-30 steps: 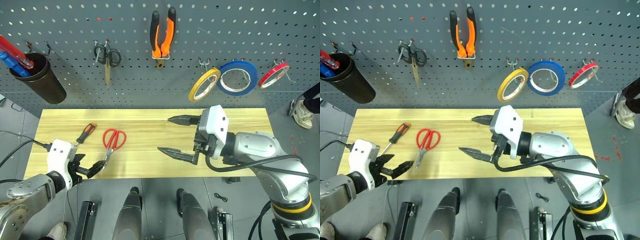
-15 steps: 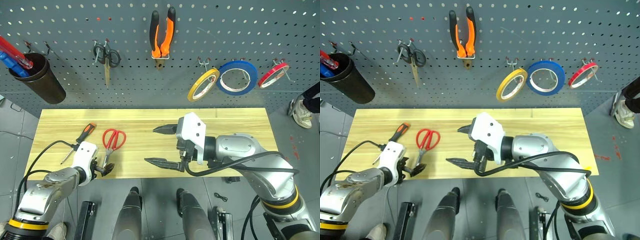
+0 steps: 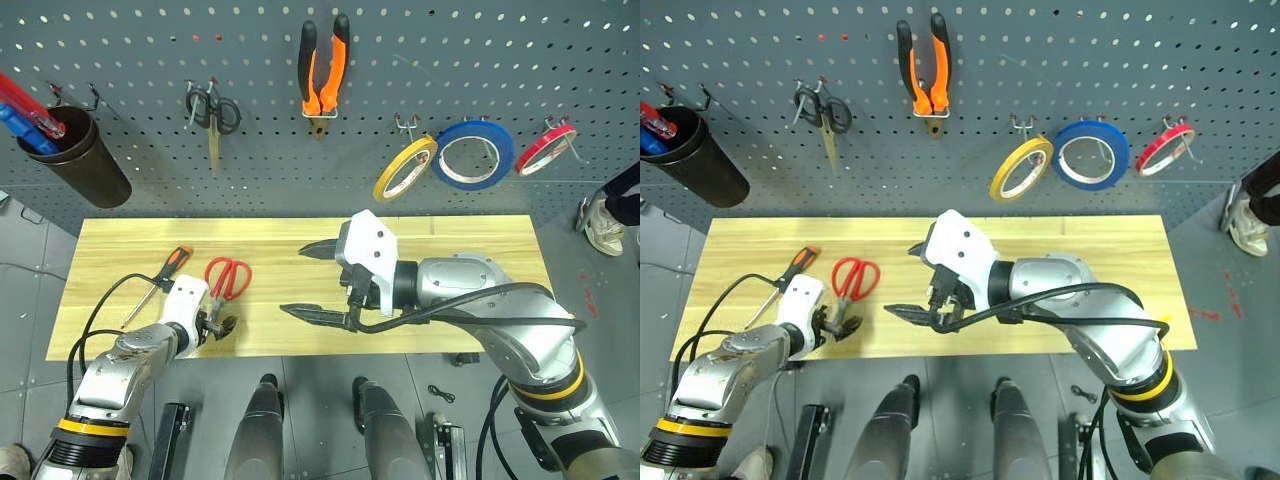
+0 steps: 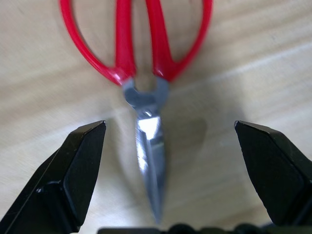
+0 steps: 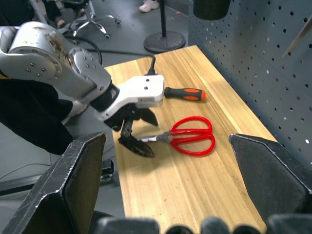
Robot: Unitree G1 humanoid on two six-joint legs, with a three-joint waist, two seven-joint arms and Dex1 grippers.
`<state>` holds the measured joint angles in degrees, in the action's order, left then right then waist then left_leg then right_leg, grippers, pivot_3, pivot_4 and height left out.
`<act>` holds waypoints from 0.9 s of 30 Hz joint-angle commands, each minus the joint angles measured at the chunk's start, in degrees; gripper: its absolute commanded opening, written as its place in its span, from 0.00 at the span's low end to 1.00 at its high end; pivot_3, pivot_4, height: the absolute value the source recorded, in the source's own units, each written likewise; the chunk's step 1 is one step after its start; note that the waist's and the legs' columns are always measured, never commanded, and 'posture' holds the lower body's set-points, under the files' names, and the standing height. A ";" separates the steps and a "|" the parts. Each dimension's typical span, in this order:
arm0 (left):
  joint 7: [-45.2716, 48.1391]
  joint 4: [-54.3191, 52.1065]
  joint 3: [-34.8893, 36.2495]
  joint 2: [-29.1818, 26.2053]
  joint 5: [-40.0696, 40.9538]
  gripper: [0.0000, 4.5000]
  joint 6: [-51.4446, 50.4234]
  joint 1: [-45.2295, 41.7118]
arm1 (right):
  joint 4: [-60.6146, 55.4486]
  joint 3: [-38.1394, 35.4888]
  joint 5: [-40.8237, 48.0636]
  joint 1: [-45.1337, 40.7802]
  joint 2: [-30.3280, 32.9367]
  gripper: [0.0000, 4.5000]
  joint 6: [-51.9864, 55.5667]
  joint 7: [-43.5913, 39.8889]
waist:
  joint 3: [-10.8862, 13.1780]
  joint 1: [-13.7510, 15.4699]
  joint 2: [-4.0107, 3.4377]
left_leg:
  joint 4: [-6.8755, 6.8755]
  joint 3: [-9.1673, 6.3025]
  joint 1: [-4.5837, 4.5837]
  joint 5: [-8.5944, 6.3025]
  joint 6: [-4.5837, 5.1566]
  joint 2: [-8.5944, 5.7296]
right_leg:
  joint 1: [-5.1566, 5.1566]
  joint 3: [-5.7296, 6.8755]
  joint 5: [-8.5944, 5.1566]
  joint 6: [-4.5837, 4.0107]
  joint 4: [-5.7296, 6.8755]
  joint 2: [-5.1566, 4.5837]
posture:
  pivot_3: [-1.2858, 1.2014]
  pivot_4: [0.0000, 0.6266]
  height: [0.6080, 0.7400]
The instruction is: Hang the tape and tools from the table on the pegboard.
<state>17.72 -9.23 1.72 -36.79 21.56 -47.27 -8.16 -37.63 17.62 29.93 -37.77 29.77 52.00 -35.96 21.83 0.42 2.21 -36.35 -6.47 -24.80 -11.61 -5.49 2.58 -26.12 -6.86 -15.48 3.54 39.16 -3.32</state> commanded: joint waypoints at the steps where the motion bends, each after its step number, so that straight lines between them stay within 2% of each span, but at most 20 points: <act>1: 1.31 1.56 0.47 -0.38 -2.17 1.00 0.93 0.04 | -1.74 1.99 -2.02 0.81 0.79 1.00 -0.08 0.54 | 0.00 -0.12 0.00 | 0.00 0.00 0.00 0.00 0.00 0.00 | 0.00 0.00 0.00 0.00 0.00 0.00 | 0.56 0.62 1.00; 18: 4.77 9.65 -1.11 3.04 -6.77 1.00 2.14 -2.82 | 0.08 3.06 -6.03 -0.40 -2.79 1.00 -0.58 2.22 | 0.00 -0.57 0.00 | -0.07 0.00 0.02 0.01 0.02 -0.01 | 0.01 0.00 0.06 0.03 0.05 0.00 | 0.55 0.62 1.00; 21: 4.55 9.23 -1.27 3.10 -7.53 0.82 1.02 -2.65 | -0.06 2.92 -6.06 -0.39 -2.81 1.00 -0.44 2.16 | -0.01 -0.67 0.00 | -0.08 -0.01 0.02 0.02 0.03 -0.01 | 0.02 -0.01 0.07 0.03 0.06 0.00 | 0.55 0.62 1.00; 27: 3.82 6.26 -0.44 2.06 -9.31 0.23 -1.46 -0.66 | 0.14 2.58 -6.04 -0.39 -2.93 1.00 -0.35 2.30 | 0.00 -1.12 0.00 | -0.08 0.00 0.03 0.02 0.03 -0.01 | 0.02 -0.01 0.07 0.04 0.06 0.01 | 0.55 0.62 1.00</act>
<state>21.42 -2.60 1.71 -34.53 12.84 -46.70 -11.06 -35.48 21.41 23.75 -37.70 27.33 51.99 -33.68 21.83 -0.71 2.21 -36.43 -6.48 -24.77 -11.59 -5.46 2.57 -26.10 -6.87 -15.40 3.58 39.22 -3.32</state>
